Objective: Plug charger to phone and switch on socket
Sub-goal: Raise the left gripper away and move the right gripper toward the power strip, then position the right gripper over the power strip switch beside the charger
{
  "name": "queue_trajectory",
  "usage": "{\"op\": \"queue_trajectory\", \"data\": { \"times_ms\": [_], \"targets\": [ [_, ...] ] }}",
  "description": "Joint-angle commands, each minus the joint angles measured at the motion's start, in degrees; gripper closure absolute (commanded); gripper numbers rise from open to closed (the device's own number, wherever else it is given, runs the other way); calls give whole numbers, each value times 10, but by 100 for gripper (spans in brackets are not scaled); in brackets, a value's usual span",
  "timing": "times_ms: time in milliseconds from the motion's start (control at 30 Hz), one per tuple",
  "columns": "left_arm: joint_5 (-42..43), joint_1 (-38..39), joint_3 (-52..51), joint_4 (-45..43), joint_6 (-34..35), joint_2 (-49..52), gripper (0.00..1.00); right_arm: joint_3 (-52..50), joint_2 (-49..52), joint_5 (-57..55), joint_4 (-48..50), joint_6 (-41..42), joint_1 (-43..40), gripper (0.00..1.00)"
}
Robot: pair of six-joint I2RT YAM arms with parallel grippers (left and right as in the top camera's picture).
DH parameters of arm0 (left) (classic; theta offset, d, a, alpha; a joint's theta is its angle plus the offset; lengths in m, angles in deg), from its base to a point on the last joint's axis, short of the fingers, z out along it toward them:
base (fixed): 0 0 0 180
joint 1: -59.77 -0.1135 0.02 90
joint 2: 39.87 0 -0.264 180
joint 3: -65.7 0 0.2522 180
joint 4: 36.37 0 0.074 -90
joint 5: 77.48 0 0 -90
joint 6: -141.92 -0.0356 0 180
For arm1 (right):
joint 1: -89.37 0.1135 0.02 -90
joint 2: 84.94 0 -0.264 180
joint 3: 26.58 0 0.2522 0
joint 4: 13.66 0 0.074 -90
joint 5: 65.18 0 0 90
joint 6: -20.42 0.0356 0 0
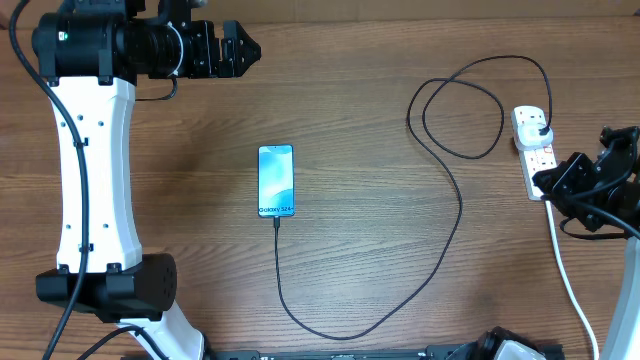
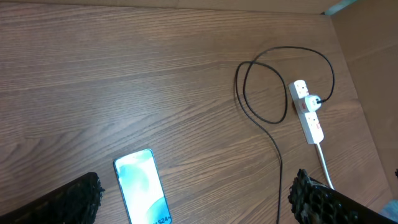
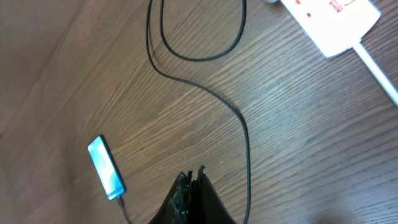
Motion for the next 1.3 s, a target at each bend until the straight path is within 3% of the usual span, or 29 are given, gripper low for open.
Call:
{"op": "queue_trajectory", "data": {
  "times_ms": [0,567,767,1033,1267],
  "targets": [
    [5,-1,7,0,2,2,0,18,-6,0,8,-11,-2,96],
    [5,-1,7,0,2,2,0,18,7,0,41,14,-2,96],
    [5,-1,7,0,2,2,1,19,67,36,82,24,-16,96],
    [5,-1,7,0,2,2,0,18,173,130,180,44,-103,96],
    [5,-1,7,0,2,2,0,18,255,143,270,69,-135,96]
  ]
}}
